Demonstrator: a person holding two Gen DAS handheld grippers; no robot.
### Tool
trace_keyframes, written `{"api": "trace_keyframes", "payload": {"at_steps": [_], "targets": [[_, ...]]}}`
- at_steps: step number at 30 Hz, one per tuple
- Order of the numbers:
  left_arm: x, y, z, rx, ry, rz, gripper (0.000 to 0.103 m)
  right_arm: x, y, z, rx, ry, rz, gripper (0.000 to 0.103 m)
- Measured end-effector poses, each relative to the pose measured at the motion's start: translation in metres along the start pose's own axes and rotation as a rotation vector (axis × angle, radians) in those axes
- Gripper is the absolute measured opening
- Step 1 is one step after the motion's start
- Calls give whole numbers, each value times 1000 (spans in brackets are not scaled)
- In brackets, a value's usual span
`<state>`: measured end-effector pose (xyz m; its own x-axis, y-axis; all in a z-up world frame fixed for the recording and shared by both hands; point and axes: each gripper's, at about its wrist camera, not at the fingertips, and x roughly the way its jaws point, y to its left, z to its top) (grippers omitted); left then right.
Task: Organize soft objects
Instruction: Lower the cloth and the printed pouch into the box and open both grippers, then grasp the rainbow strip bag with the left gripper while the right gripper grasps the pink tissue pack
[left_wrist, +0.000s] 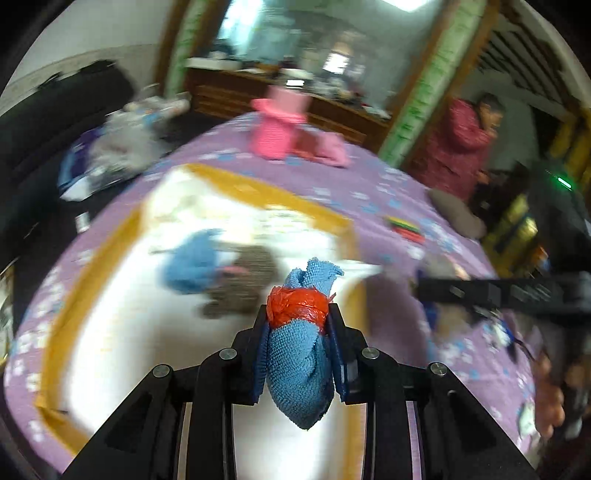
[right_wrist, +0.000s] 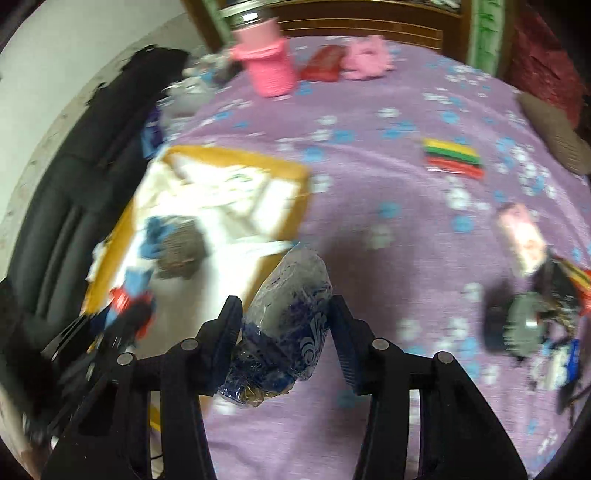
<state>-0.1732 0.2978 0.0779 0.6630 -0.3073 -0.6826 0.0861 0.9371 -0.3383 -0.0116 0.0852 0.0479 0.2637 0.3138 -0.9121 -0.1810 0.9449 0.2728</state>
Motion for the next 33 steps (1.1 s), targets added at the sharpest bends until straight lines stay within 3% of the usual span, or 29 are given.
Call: {"api": "trace_keyframes", "payload": {"at_steps": [4,8,11,13,15,17,19,27,33], "targets": [[-1,42,6,-56,-5,93,27,24,29,0,-26,19,72,47],[7,61,15,-88,-16,161,27,51,51,-1,-34,49,126,47],[20,63,20,-99,-7,185,28,65,61,0,-46,53,120,48],[27,64,25,-103,-3,191,31,75,69,1,-63,41,68,48],[33,64,27,-112,-3,180,37,82,74,1,-79,23,30,49],[34,65,29,-121,-14,169,61,86,76,0,-78,24,34,52],[31,68,30,-122,-30,166,73,86,75,0,-72,19,57,56],[-2,70,21,-165,-105,101,75,51,64,-1,-28,-108,144,58],[-34,43,16,-110,-171,58,79,4,33,-22,12,-225,150,58]]}}
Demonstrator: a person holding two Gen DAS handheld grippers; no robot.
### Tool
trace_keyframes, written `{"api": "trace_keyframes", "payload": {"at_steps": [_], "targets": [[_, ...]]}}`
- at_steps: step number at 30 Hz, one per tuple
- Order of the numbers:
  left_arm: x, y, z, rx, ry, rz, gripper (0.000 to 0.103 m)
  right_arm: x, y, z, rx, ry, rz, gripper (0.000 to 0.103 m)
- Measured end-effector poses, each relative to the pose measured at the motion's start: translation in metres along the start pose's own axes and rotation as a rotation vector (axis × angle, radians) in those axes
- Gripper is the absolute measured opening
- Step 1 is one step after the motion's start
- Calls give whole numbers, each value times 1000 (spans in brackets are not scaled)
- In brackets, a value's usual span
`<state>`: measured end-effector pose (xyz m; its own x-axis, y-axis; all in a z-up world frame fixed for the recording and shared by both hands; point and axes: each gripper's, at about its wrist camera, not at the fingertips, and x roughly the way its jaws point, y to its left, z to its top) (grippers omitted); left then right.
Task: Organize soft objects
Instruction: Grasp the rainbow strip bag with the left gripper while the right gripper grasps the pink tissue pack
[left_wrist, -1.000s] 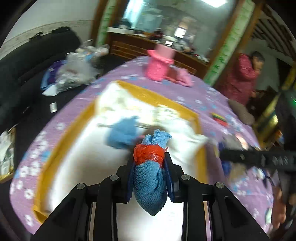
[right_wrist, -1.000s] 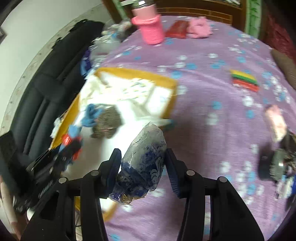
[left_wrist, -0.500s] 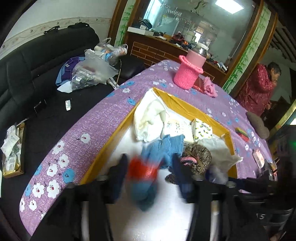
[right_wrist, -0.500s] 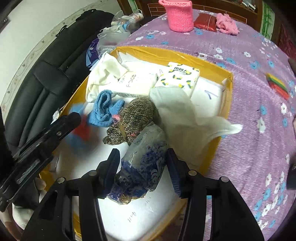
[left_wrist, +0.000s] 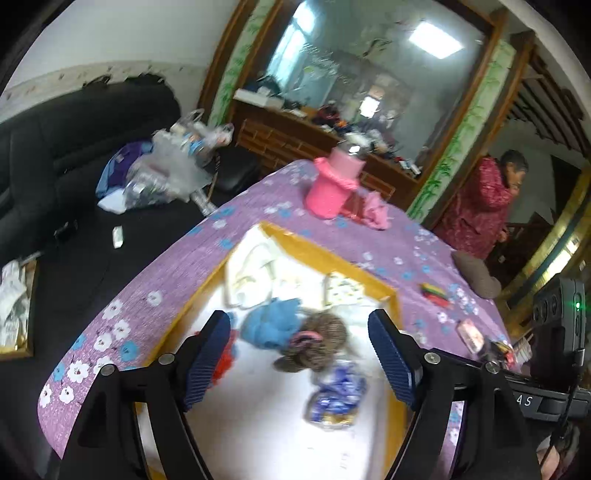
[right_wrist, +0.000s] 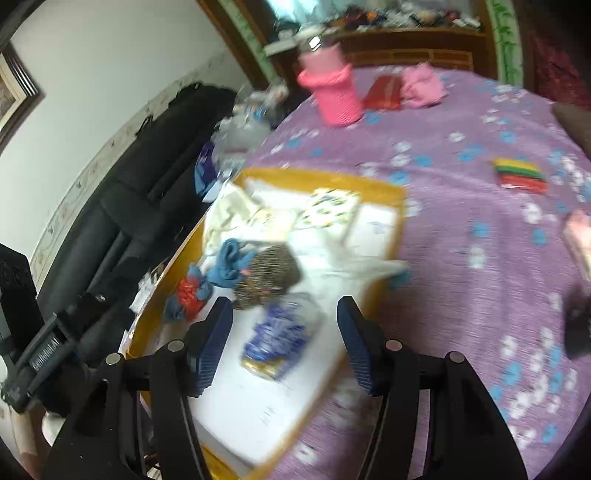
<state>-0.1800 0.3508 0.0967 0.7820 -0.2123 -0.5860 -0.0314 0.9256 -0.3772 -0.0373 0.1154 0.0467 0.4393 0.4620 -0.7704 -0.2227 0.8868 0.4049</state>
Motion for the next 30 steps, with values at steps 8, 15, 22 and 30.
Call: {"api": "trace_keyframes", "payload": {"at_steps": [8,15,22,30], "targets": [[2,-67,-12,149,61,-114,81,-90,-91,-24,123,-153,-124,58],[39,-137,-8,263,174,-202,81,-155,-186,-36,289,-266,-227,59],[108,-239,15,481,211,-201,81,-170,-240,-34,389,-313,-219,61],[225,-319,16,755,260,-173,81,-164,-269,-28,410,-300,-206,61]]}}
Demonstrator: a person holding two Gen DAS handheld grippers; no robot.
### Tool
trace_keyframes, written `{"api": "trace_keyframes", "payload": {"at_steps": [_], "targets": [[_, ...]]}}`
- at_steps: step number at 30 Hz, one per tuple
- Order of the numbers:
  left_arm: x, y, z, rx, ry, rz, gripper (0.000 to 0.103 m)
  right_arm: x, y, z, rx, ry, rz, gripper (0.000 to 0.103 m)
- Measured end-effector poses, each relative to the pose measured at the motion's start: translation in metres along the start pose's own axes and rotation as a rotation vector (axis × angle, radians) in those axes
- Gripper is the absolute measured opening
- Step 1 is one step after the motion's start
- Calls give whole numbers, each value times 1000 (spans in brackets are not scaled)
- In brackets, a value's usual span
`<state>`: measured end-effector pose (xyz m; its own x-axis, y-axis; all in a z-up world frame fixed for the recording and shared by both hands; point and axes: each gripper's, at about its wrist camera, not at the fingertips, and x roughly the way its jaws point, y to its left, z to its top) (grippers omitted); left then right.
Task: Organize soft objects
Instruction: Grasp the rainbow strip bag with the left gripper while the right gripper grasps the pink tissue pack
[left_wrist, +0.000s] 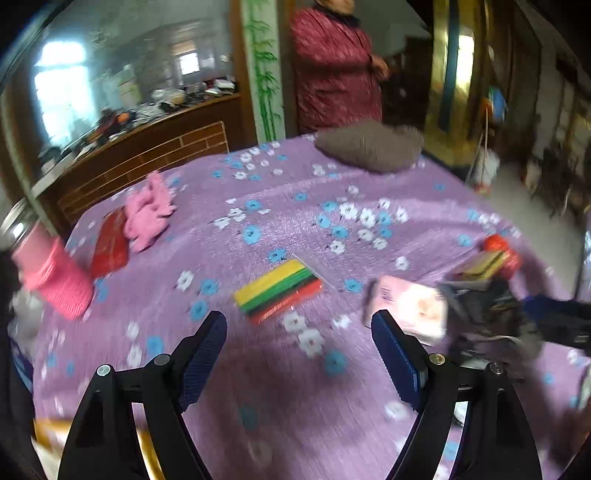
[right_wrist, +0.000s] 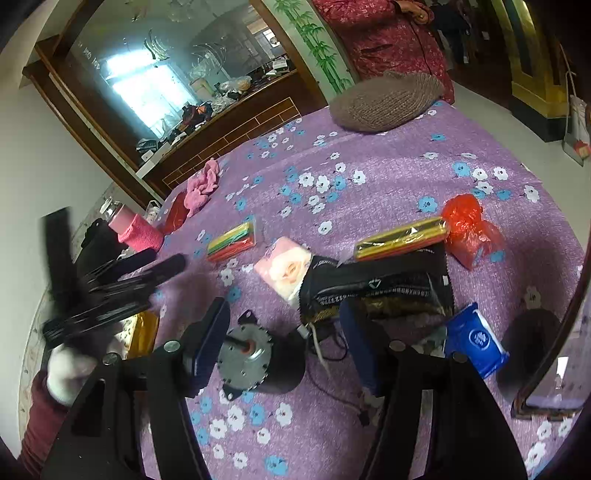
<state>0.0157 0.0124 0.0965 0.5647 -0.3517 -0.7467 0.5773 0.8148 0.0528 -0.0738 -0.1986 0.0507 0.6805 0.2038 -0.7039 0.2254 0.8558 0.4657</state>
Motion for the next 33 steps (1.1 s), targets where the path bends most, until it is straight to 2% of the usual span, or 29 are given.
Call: {"api": "trace_keyframes", "payload": {"at_steps": [3,7,11,13,18,20,26,28,30,32,33], "targets": [[39,-2,16,58,42,12,81,6,-6,5,14,16,-3,61],[71,4,32,67,49,6,81,16,-8,16,13,51,-21,61],[103,2,42,126,71,14,82,38,2,34,-18,138,-18,61],[119,-2,40,158,97,4,82,56,10,44,-53,215,-24,61],[143,-8,30,235,162,-24,82,97,28,56,-179,361,-105,61],[147,-10,26,267,159,-18,82,109,32,56,-233,389,-155,60],[152,-8,29,259,155,-52,81,138,47,58,-371,480,-213,60],[152,-8,28,264,151,-59,80,149,51,55,-438,520,-257,60],[151,-6,28,262,150,-65,75,157,53,52,-486,553,-282,60],[147,-5,27,262,148,-65,58,159,53,51,-490,554,-276,61],[146,-6,28,263,145,-57,55,159,54,51,-493,550,-275,60]]}}
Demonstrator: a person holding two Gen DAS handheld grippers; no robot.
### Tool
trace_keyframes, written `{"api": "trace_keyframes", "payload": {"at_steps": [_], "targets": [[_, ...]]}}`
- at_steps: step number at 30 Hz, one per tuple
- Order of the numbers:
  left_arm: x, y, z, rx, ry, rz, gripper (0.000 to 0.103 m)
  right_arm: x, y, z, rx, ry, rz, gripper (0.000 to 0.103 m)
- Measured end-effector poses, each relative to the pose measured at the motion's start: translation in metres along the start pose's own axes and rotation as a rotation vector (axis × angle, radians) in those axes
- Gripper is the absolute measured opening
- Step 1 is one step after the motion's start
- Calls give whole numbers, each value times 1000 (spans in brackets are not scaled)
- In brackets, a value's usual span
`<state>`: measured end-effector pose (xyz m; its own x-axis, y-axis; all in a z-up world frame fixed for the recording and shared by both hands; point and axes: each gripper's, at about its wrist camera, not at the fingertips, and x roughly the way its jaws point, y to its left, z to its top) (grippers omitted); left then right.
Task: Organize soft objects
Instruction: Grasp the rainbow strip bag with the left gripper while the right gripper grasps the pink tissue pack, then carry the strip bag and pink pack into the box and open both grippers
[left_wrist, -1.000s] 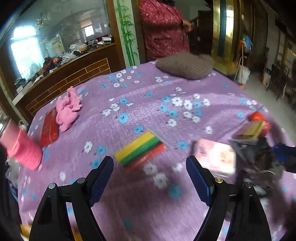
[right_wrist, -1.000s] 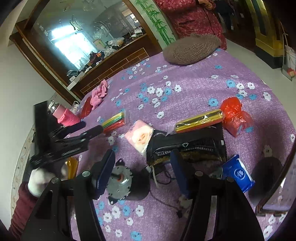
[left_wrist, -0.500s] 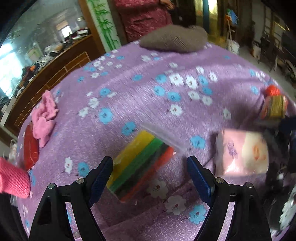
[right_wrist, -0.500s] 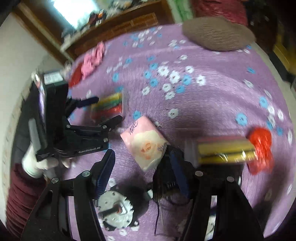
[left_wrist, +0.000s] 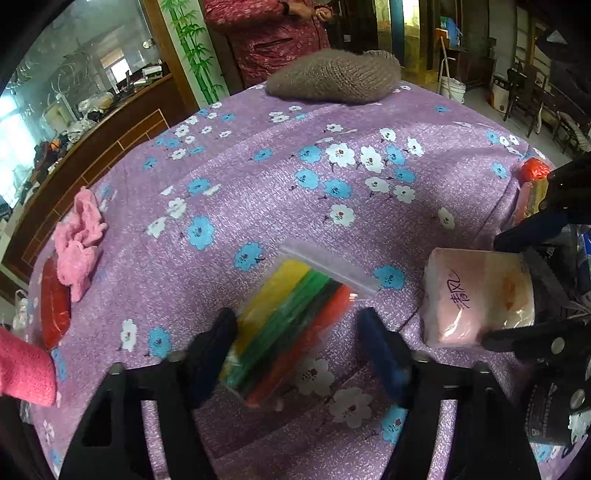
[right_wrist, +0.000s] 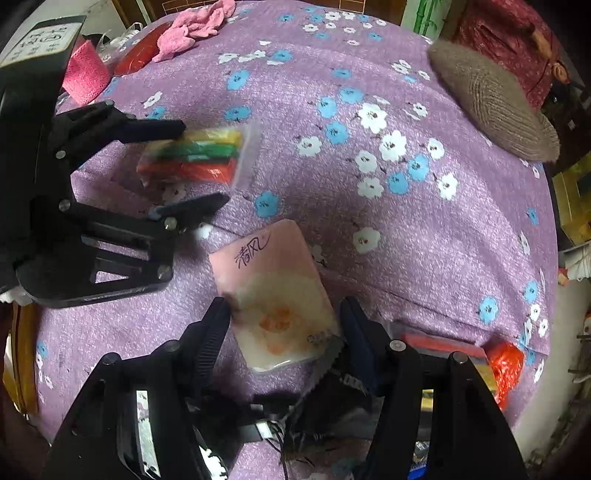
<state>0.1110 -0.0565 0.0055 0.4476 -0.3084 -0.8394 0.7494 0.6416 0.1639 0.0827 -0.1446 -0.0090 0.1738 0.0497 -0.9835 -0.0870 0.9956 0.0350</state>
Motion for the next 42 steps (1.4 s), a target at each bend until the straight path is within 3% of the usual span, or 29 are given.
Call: {"api": "trace_keyframes", "payload": {"at_steps": [8,11,19,27,34,42], "targets": [[-6,-11,-1,9,-11,57,41,7,8,0,-29,16,-48,62],[-10,-13,-3,1,-22,69,33,6,7,-3,-15,11,-52,57],[-44,-4,-14,-87,-54,37,24,-37,7,-14,53,-110,-37,55],[-104,-10,-46,-134,-112,16,21,-83,27,-26,89,-207,-17,55],[-178,-30,-85,-173,-203,-20,20,-116,44,-70,91,-267,10,55],[-253,-62,-156,-206,-285,-67,20,-126,68,-122,99,-288,86,55]]}}
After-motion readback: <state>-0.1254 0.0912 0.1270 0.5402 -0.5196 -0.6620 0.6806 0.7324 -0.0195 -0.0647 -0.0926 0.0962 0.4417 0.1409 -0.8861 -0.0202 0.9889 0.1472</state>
